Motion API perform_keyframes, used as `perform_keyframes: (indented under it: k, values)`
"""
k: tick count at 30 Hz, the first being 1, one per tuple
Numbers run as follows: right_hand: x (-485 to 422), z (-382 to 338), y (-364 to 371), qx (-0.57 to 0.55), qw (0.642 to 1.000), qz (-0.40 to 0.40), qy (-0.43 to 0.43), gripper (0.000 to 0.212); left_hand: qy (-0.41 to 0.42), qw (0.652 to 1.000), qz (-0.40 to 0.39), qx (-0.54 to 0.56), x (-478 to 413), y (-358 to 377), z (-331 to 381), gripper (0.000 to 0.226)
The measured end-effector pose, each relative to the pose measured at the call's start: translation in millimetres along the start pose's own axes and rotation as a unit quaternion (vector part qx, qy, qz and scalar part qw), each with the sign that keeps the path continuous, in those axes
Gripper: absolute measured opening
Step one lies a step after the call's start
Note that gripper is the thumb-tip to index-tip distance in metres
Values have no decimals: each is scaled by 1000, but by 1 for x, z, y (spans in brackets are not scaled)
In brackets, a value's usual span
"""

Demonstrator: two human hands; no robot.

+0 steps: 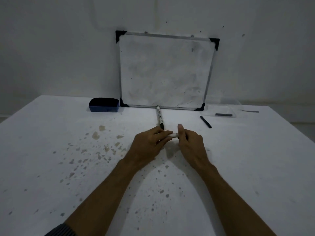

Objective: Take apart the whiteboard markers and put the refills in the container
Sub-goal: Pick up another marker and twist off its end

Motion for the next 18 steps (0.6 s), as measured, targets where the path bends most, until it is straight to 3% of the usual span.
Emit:
perform_keyframes:
  k: [5, 8, 10, 12, 14, 16, 18]
  values:
    - [-7, 3, -2, -31, 997, 20, 62, 67, 17, 999, -15, 26, -2, 1, 6, 36]
    - [-5, 2, 1, -10, 999, 33, 33, 64, -37, 984, -72, 160, -2, 2, -1, 33]
    - [-3, -3, 0, 9, 1000, 23, -12, 60, -110, 941, -136, 289, 0, 3, 0, 23]
    - [0, -10, 2, 56, 998, -21, -37, 52, -176, 883, -201, 386, 2, 2, -2, 31]
    - [7, -25, -1, 82, 990, -12, -117, 47, -195, 847, -266, 418, 7, -2, -7, 42]
    - [11, -30, -1, 90, 981, -9, -173, 49, -193, 845, -284, 410, 7, -3, -10, 44]
    - [6, -24, -2, 47, 994, -1, -103, 61, -181, 879, -232, 375, 3, -2, -10, 30]
Point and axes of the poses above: each hand's wrist, its own x-axis away from the middle knuckle, its own y-axis out of the palm, z = x × y, the point moved 6 cm from there along -x, towards the middle knuckle, and after that the axes turned 12 degrees about -z, right-handed, at the moved point
